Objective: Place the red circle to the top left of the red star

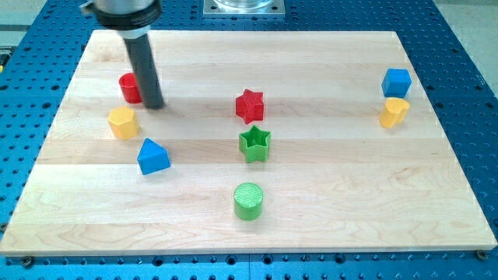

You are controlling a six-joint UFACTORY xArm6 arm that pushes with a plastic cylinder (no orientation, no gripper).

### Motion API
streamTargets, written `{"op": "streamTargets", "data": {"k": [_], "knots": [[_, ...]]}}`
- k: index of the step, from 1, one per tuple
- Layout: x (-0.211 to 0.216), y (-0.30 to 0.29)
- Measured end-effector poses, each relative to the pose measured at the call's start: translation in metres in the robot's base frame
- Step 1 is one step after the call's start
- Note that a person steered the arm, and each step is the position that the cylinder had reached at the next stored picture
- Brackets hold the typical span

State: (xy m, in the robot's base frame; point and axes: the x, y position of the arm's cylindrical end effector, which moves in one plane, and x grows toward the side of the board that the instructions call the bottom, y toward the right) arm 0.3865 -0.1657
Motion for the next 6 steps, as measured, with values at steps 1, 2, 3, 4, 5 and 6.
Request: {"op": "streamTargets", "data": {"k": [1, 2, 3, 4, 5, 6], "knots": [[0.000, -0.057], [-0.011, -0.086], [-0.031, -0.033], [-0.031, 0.061], [-0.031, 0.022], [-0.030, -0.041]]}}
